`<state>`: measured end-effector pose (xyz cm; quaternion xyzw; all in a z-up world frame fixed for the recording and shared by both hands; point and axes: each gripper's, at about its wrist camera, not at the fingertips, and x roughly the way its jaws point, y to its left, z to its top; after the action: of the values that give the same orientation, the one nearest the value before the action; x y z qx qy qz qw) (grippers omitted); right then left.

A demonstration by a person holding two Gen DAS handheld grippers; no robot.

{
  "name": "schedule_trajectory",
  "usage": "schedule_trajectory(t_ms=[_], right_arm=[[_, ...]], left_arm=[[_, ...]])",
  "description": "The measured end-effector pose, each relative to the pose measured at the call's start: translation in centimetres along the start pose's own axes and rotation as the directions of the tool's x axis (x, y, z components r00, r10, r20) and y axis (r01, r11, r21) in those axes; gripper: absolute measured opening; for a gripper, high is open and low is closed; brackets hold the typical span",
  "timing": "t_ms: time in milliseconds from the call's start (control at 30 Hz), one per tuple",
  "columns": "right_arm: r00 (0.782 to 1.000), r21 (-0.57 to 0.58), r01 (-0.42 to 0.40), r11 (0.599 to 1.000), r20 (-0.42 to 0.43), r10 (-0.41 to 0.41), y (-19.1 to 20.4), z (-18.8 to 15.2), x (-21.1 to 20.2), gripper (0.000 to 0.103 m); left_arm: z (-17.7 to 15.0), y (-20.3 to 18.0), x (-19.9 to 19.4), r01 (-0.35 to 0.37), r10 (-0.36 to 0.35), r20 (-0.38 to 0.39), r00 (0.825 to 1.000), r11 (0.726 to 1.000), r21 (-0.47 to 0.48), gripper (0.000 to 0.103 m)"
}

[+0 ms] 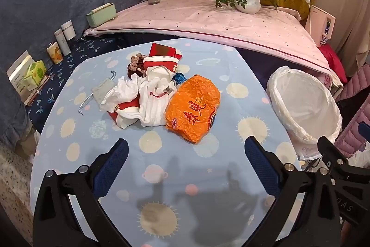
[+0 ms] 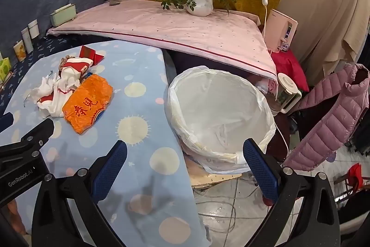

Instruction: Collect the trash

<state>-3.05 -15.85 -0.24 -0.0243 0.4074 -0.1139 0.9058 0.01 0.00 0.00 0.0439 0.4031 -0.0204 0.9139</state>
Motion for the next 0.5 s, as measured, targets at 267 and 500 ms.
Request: schedule_trajectory(t_ms=[267, 500], right_arm=[[1.0, 0.004, 0.001, 1.0, -0.005, -0.001, -0.6, -0.2, 0.1, 0.096], [1.0, 0.004, 0.005, 1.0, 0.0, -0.005, -0.6, -0.3, 0.2, 0.096]], left_arm=[[0.0, 0.0, 0.0, 0.002, -0.002, -0.003, 1.0, 1.0, -0.002, 0.096], [0.0, -0.3, -0.1, 0.009, -0.009, 0.002, 1.0, 1.0, 0.007, 0.096]])
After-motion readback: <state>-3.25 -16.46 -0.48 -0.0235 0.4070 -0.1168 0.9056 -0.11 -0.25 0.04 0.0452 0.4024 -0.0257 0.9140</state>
